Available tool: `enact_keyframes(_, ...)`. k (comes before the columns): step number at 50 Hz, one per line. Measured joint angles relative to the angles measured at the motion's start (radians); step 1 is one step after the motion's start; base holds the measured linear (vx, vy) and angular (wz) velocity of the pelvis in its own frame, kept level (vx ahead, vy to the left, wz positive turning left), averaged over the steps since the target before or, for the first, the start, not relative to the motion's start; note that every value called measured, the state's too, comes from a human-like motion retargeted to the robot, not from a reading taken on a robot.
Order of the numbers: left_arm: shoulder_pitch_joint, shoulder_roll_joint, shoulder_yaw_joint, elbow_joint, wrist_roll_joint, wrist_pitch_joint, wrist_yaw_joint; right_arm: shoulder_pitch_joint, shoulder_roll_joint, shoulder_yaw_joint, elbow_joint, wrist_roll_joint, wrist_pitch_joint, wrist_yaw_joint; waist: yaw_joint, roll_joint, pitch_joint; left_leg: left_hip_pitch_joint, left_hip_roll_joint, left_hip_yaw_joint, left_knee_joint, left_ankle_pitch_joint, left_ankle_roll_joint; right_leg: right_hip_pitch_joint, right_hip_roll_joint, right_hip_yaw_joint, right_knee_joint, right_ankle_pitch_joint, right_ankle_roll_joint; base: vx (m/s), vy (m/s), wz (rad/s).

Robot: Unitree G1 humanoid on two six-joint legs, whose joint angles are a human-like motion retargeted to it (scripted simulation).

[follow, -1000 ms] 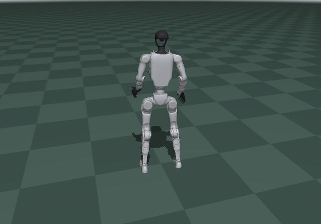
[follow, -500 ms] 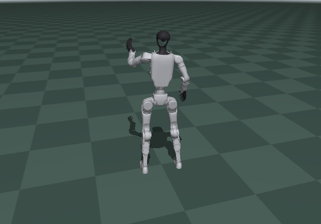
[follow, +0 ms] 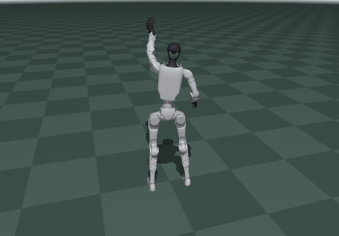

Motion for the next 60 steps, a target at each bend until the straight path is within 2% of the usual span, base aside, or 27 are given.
enact_keyframes(5,0.196,0.075,0.156,-0.407,-0.133,-0.104,-0.009,0.040,0.050,-0.060,-0.041,0.007,0.015,-0.020,0.028,-0.020,0.005,0.014,0.000,-0.004,0.001,-0.005,0.006,0.014,-0.001,-0.004,0.005,-0.006,-0.002,0.00,0.00,0.00)
enact_keyframes(8,0.348,0.120,0.215,-0.681,-0.106,-0.156,-0.029,0.065,0.054,-0.063,-0.058,0.009,0.015,0.001,0.058,-0.032,0.005,0.025,0.000,-0.008,0.001,-0.009,0.008,0.027,0.000,-0.005,0.005,-0.008,-0.004,0.00,0.00,0.00)
enact_keyframes(10,0.449,0.152,0.240,-0.855,-0.017,-0.175,-0.036,0.079,0.046,-0.056,-0.066,0.008,0.009,0.023,0.080,-0.040,0.004,0.031,0.000,-0.012,0.002,-0.013,0.009,0.035,0.000,-0.007,0.004,-0.010,-0.003,0.00,0.00,0.00)
enact_keyframes(15,0.692,0.186,0.296,-1.188,0.347,-0.155,-0.063,0.103,0.027,-0.034,-0.091,0.007,-0.014,0.077,0.132,-0.069,0.001,0.045,-0.003,-0.026,0.005,-0.022,0.015,0.058,-0.002,-0.012,0.004,-0.016,-0.002,0.00,0.00,0.00)
enact_keyframes(20,1.027,0.121,0.424,-1.385,0.682,-0.127,-0.113,0.104,0.029,-0.044,-0.122,0.010,-0.047,0.094,0.166,-0.094,-0.001,0.059,-0.007,-0.043,0.012,-0.031,0.023,0.078,-0.006,-0.020,0.011,-0.027,-0.002,0.00,0.00,0.00)
enact_keyframes(25,1.392,-0.044,0.536,-1.406,0.849,-0.127,-0.145,0.101,0.050,-0.067,-0.159,0.000,-0.074,0.065,0.180,-0.109,0.002,0.070,-0.011,-0.057,0.017,-0.036,0.032,0.095,-0.009,-0.028,0.017,-0.034,-0.004,0.00,0.00,0.00)
enact_keyframes(30,1.653,-0.222,0.551,-1.274,0.939,-0.131,-0.168,0.110,0.075,-0.076,-0.197,-0.029,-0.094,0.019,0.186,-0.124,0.011,0.068,-0.015,-0.062,0.033,-0.041,0.036,0.096,-0.014,-0.033,0.034,-0.042,-0.002,0.00,0.00,0.00)
enact_keyframes(35,1.752,-0.360,0.489,-1.020,1.057,-0.129,-0.171,0.115,0.085,-0.069,-0.227,-0.048,-0.123,-0.006,0.196,-0.131,0.019,0.029,0.002,-0.049,0.103,-0.070,0.020,0.062,0.000,-0.034,0.085,-0.056,0.008,-0.01,-0.02,-0.06)
enact_keyframes(37,1.755,-0.403,0.455,-0.918,1.077,-0.118,-0.152,0.112,0.085,-0.047,-0.226,-0.054,-0.113,-0.015,0.181,-0.135,0.022,0.059,-0.014,-0.067,0.035,-0.038,0.041,0.096,-0.012,-0.037,0.021,-0.036,-0.011,-0.01,0.05,0.21)
enact_keyframes(40,1.744,-0.452,0.411,-0.772,1.106,-0.110,-0.197,0.103,0.080,-0.027,-0.224,-0.066,-0.108,0.002,0.172,-0.138,0.032,0.069,-0.014,-0.069,0.021,-0.030,0.040,0.106,-0.013,-0.041,0.011,-0.031,-0.014,0.00,0.00,0.00)
enact_keyframes(44,1.736,-0.484,0.405,-0.670,1.053,-0.113,-0.308,0.097,0.073,-0.019,-0.220,-0.091,-0.097,0.040,0.167,-0.134,0.037,0.067,-0.013,-0.068,0.019,-0.028,0.037,0.104,-0.012,-0.041,0.009,-0.029,-0.017,0.00,0.00,0.00)
enact_keyframes(47,1.760,-0.478,0.454,-0.685,0.901,-0.127,-0.343,0.098,0.072,-0.026,-0.222,-0.099,-0.091,0.042,0.167,-0.128,0.041,0.066,-0.013,-0.066,0.017,-0.028,0.034,0.102,-0.011,-0.041,0.008,-0.028,-0.018,0.00,0.00,0.00)
enact_keyframes(51,1.819,-0.446,0.565,-0.817,0.554,-0.155,-0.274,0.103,0.077,-0.039,-0.221,-0.089,-0.078,-0.002,0.175,-0.116,0.049,0.066,-0.013,-0.064,0.013,-0.026,0.031,0.100,-0.012,-0.041,0.006,-0.027,-0.017,0.00,0.00,0.00)
enact_keyframes(54,1.835,-0.407,0.628,-0.950,0.336,-0.197,-0.212,0.113,0.075,-0.045,-0.206,-0.111,-0.123,0.024,0.192,-0.112,0.046,0.051,-0.010,-0.053,0.045,-0.048,0.014,0.075,-0.013,-0.042,0.054,-0.042,0.008,0.00,0.00,0.00)
enact_keyframes(60,1.681,-0.289,0.776,-1.135,0.237,-0.254,-0.118,0.129,0.066,-0.042,-0.182,-0.102,-0.122,0.022,0.194,-0.092,0.037,0.066,-0.016,-0.075,0.012,-0.034,0.009,0.111,-0.017,-0.055,-0.001,-0.028,0.001,0.01,0.02,0.12)
